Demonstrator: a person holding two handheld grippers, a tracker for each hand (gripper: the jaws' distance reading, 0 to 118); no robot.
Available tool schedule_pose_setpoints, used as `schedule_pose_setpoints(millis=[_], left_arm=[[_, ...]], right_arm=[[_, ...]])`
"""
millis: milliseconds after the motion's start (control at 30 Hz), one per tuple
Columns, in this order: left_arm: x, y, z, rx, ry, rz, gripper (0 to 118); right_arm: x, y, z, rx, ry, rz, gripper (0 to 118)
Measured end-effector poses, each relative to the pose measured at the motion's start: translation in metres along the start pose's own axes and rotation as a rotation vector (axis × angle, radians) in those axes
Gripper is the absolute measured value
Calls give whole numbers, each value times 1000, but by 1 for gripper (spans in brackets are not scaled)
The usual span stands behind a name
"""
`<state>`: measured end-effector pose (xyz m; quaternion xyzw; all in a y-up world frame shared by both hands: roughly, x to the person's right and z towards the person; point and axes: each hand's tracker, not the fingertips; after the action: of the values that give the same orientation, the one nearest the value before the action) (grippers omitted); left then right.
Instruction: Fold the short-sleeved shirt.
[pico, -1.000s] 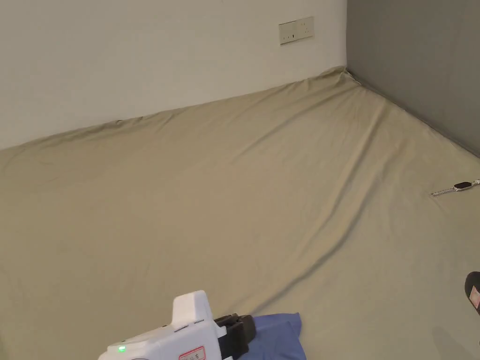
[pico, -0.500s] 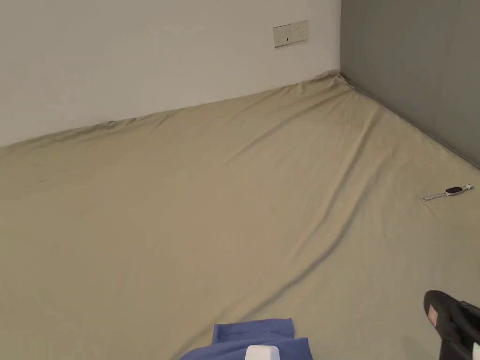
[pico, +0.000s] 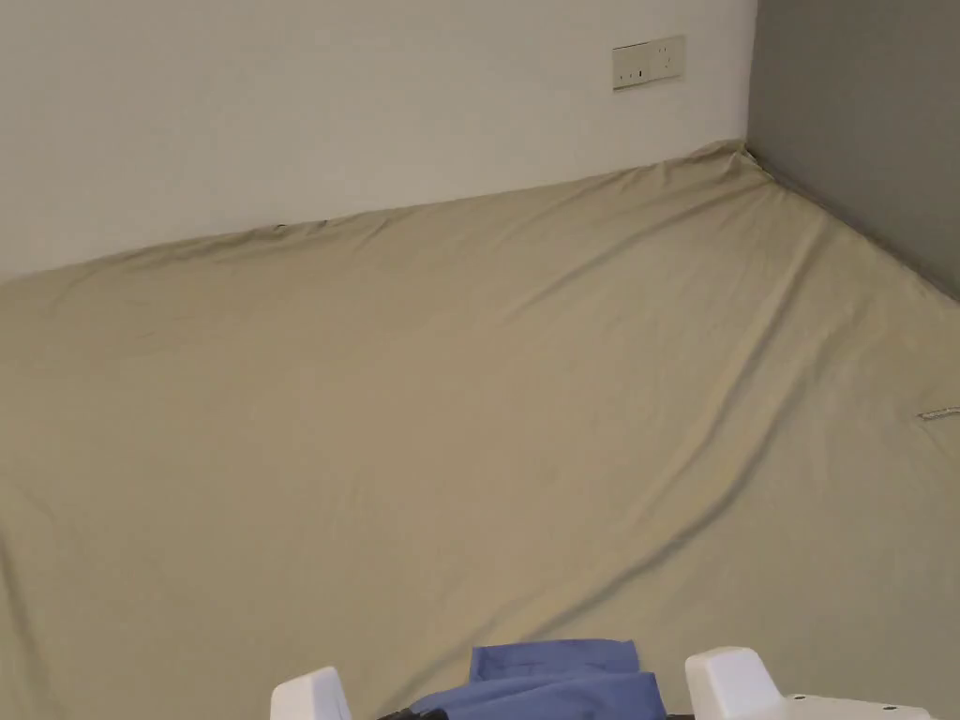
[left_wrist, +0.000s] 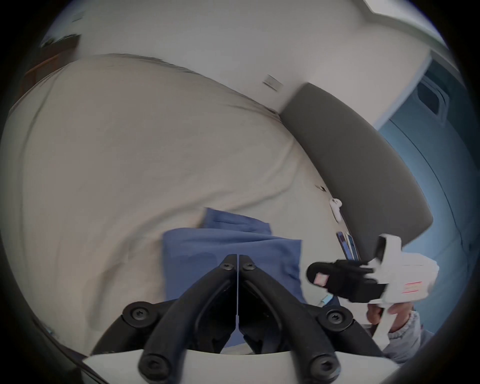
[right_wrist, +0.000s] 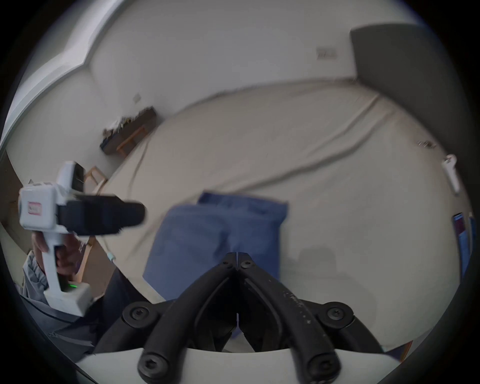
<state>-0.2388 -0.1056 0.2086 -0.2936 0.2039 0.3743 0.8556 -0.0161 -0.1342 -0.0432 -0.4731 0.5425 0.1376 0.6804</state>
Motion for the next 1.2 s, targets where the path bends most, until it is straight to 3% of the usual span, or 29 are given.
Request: schedule_pose_setpoints(millis=[133,233,267,300,333,367,400,500,600,633,733,867,1067,1200], left_arm=[[-40,-11,13,-2,28,107,3],[-67,-17,7,-59,-44,202,10],[-74,-19,2,-84,-65,221,19],[-79,-20,-6,-115,-79,232,42],[-85,-22,-20,-145,-94,254,78],[-89,-23,-31,-176,-106,271,93],[-90,-24,-41,-205,-133,279,97],[-85,-27,-68,-273,-227,333,84],[-93,-27,-85,-294,-301,411,54],[-82,-26,-84,-321,-278,431,38],[-82,-27,-83,-311,-294,437,24],[-59,-13,-57,-290,-315,436,20],[-126,20,-6,-170,-317,395,20],[-202,48,52,-78,-208,428,20]], right_arm=[[4,1,-42,-143,-78,8,2],[10,10,-45,-140,-44,-22,2],[12,11,-42,-150,-34,-37,2],[15,12,-43,-157,-27,-40,2],[18,13,-45,-162,-16,-43,2],[20,12,-46,-164,-6,-46,2],[24,12,-45,-164,4,-55,2],[29,11,-45,-161,29,-94,2],[32,7,-44,-146,39,-100,2],[32,6,-43,-140,43,-98,2],[32,3,-40,-122,54,-93,2],[28,6,-19,-22,70,-72,2],[24,27,11,126,80,-69,2],[6,40,15,152,62,-66,2]])
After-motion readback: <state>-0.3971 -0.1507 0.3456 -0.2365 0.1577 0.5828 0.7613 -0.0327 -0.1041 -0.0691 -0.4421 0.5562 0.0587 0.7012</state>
